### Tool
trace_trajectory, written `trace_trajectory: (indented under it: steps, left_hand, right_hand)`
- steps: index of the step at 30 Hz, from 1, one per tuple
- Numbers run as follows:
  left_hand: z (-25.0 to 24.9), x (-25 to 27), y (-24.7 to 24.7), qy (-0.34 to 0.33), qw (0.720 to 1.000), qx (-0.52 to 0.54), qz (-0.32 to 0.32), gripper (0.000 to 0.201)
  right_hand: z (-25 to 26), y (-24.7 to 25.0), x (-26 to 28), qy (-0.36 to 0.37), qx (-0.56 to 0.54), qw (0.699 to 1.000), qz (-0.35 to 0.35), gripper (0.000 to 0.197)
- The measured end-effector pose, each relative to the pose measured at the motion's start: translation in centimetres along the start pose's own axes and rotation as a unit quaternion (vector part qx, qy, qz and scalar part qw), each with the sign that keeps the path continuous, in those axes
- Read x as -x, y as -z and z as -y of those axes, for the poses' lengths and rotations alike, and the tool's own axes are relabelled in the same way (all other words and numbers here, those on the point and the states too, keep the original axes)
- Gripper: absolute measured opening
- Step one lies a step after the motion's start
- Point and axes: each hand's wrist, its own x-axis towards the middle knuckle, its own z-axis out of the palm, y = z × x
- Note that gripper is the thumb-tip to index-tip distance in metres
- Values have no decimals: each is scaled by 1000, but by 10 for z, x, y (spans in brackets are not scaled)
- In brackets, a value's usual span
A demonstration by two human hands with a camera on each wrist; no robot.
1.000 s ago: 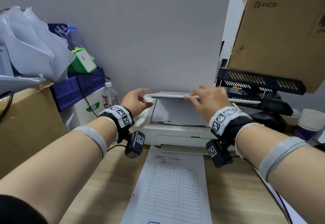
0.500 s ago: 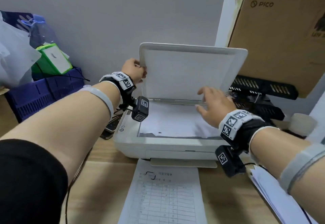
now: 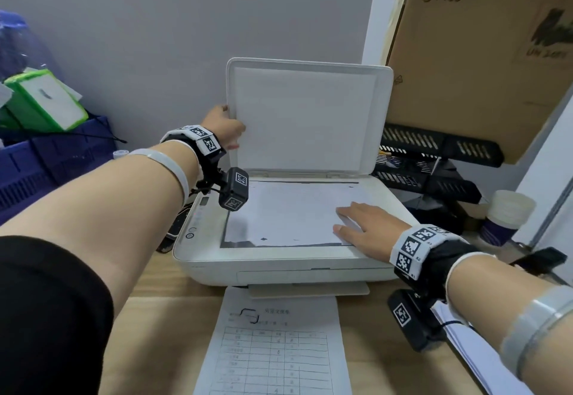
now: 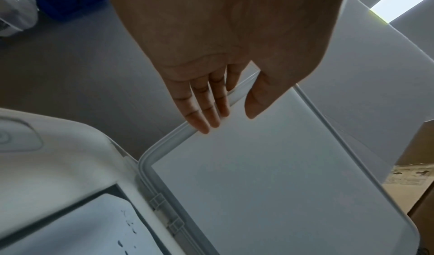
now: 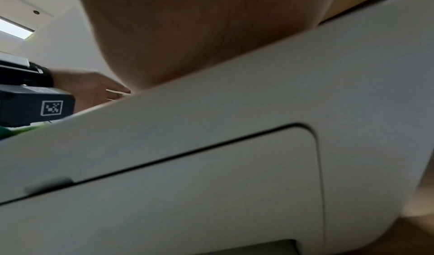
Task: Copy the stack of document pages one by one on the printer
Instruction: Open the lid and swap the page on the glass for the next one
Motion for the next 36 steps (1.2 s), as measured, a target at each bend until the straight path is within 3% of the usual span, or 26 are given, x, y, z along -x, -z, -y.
trace_trajectory:
  steps: [4, 9, 11, 13, 16, 17, 21, 23, 25, 28, 30, 36]
  left_hand:
    - [1, 20, 2, 6, 999, -26, 29, 75]
    - [3, 66, 14, 18, 982, -120, 142, 36]
    - [4, 86, 19, 32, 968, -158, 190, 30]
    - [4, 105, 20, 46, 957, -175, 225, 28]
    - [4, 129, 20, 57, 938, -208, 272, 33]
    - [6, 131, 21, 62, 935, -208, 280, 40]
    - [3, 138, 18, 86, 949, -104, 283, 101]
    - [-7, 147, 5, 35, 950, -32, 309, 108]
    - [-20, 159, -18, -3, 948, 4, 318, 97]
    - [-29, 172, -68, -62, 949, -44, 306, 55]
    - [-29, 177, -106, -50, 948, -65, 307, 38]
    - [-15, 212, -223, -55, 935, -101, 334, 31]
  right_hand:
    - [7, 6, 18, 9, 29, 1000, 5, 72]
    - [8, 13, 46, 45, 42, 998, 16, 92]
    - [2, 11, 54, 61, 44, 997, 26, 98]
    - [-1, 8, 63, 72, 40, 997, 8, 76]
    - [-5, 12, 83, 77, -51, 992, -91, 20]
    - [-6, 16, 90, 78, -80, 986, -126, 19]
    - [-29, 36, 115, 3, -203, 947, -250, 28]
    - [-46, 48, 131, -49, -252, 927, -275, 31]
    - [-63, 57, 152, -92, -272, 918, -273, 26]
    - [-89, 58, 190, -146, -294, 901, -282, 17]
    - [-111, 49, 216, -197, -298, 890, -284, 14]
    - [-172, 2, 292, -329, -301, 859, -250, 12]
